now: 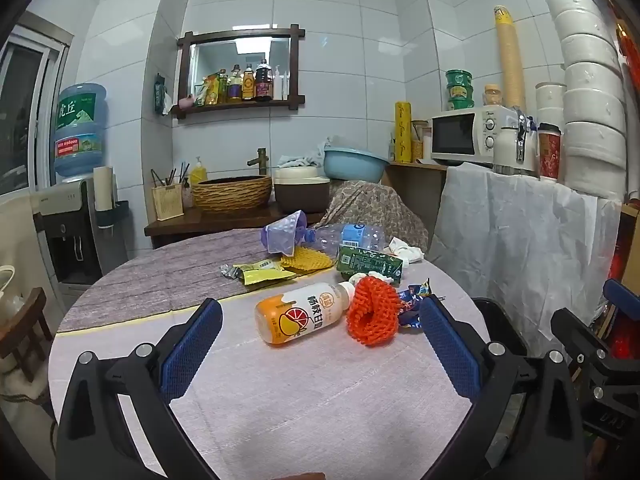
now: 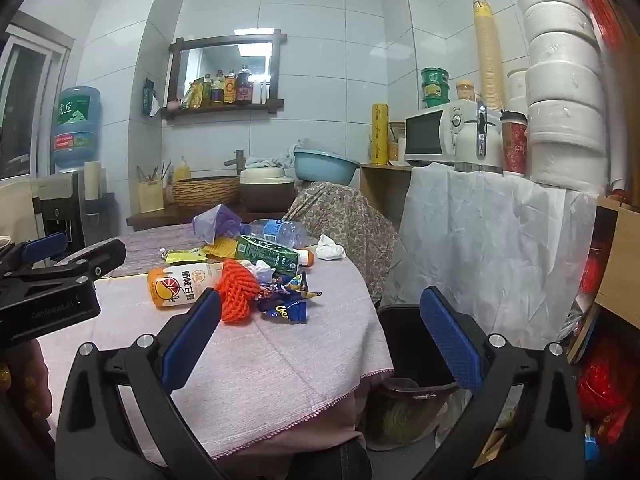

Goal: Collect trash

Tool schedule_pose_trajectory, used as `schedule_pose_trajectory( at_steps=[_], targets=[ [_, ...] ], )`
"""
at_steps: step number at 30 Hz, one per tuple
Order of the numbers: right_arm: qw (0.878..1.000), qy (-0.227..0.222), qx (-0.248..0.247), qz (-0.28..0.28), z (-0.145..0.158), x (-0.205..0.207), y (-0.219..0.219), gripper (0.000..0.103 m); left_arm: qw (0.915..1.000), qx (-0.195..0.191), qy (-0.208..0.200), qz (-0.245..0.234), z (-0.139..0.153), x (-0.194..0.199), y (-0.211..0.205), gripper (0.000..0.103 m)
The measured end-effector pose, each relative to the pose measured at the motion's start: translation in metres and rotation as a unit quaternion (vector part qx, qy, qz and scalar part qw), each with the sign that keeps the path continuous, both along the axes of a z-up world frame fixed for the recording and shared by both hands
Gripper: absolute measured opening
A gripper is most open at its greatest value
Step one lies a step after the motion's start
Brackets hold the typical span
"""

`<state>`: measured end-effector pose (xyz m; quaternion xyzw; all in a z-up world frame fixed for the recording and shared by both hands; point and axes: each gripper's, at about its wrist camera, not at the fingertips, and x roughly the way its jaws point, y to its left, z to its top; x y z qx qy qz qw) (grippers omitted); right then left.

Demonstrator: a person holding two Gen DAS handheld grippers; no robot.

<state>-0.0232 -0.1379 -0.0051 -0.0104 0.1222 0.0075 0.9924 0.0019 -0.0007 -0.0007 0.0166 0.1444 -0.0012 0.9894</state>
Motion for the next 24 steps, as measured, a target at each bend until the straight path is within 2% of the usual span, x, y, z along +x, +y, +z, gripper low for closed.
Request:
schedule_pose_trajectory(
  at_steps=[24],
  targets=[
    [1.0, -0.003, 0.007, 0.001, -0.0052, 0.0022, -0.0007, 0.098, 0.9999, -0.01, 0.005, 0.004, -0.0032, 0.0017, 0.0072, 0.098]
  ],
)
